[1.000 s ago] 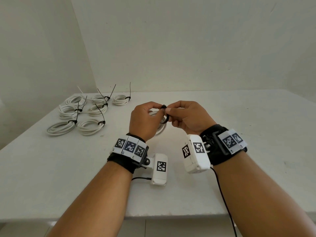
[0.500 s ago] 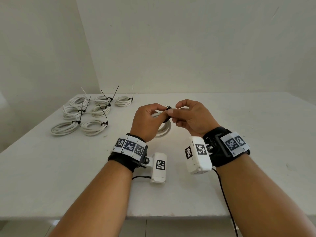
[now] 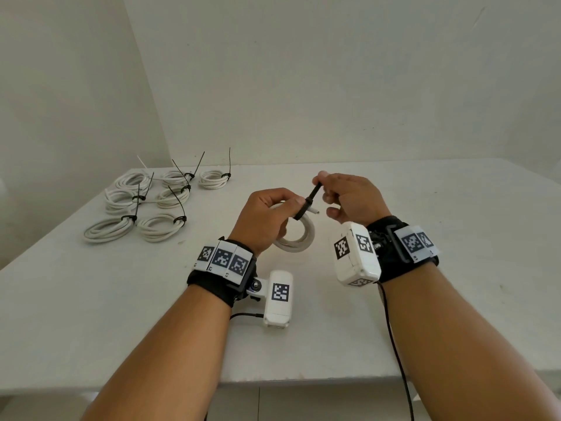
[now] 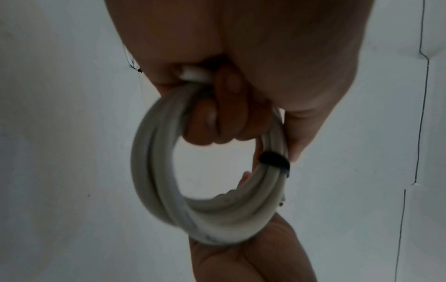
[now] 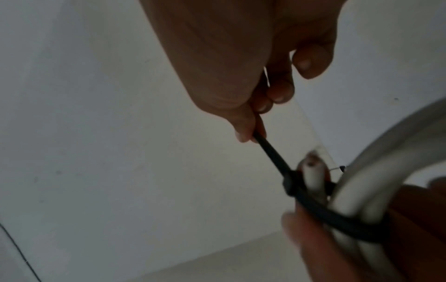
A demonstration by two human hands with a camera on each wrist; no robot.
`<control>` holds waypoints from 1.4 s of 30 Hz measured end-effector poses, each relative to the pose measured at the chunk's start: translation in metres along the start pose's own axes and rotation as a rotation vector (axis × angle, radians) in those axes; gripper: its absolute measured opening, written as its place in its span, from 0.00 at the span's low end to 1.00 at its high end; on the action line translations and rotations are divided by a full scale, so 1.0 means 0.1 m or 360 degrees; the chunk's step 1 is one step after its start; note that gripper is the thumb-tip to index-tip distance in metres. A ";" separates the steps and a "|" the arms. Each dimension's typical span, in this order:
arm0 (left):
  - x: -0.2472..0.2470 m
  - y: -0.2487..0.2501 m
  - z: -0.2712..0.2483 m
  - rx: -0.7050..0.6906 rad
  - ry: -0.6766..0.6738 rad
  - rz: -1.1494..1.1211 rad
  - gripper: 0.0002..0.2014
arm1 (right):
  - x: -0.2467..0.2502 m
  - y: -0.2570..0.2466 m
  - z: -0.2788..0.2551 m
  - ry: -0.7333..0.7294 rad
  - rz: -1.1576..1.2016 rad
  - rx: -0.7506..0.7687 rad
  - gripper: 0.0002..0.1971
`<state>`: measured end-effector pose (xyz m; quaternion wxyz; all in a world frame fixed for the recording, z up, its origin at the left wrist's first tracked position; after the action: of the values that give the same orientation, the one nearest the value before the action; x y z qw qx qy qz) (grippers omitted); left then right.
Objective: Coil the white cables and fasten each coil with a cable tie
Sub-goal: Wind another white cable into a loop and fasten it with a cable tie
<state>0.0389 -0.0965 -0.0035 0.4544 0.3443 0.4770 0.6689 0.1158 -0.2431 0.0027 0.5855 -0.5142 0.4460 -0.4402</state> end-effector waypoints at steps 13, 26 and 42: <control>-0.09 -0.08 -0.06 0.0247 -0.0168 -0.0332 0.09 | -0.11 0.10 -0.01 -0.0203 0.0138 -0.0126 0.15; -0.26 0.01 -0.16 0.0065 -0.0426 -0.0106 0.10 | -0.13 0.15 -0.11 -0.0043 0.0299 -0.0196 0.12; 0.01 0.01 -0.05 0.0042 -0.0081 -0.0083 0.06 | -0.12 0.22 0.04 -0.0096 -0.0065 -0.0377 0.19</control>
<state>0.0337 -0.0975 -0.0043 0.4792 0.3545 0.4829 0.6414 0.1187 -0.2289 -0.0183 0.5247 -0.6018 0.4664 -0.3807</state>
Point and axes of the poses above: each hand's wrist, its own z-axis towards the middle knuckle, its own x-axis out of the back of the hand, y = z × x, the point moved 8 cm from there along z, towards the middle knuckle, and after that the axes turned 7 degrees about y, right-handed, at the moved point
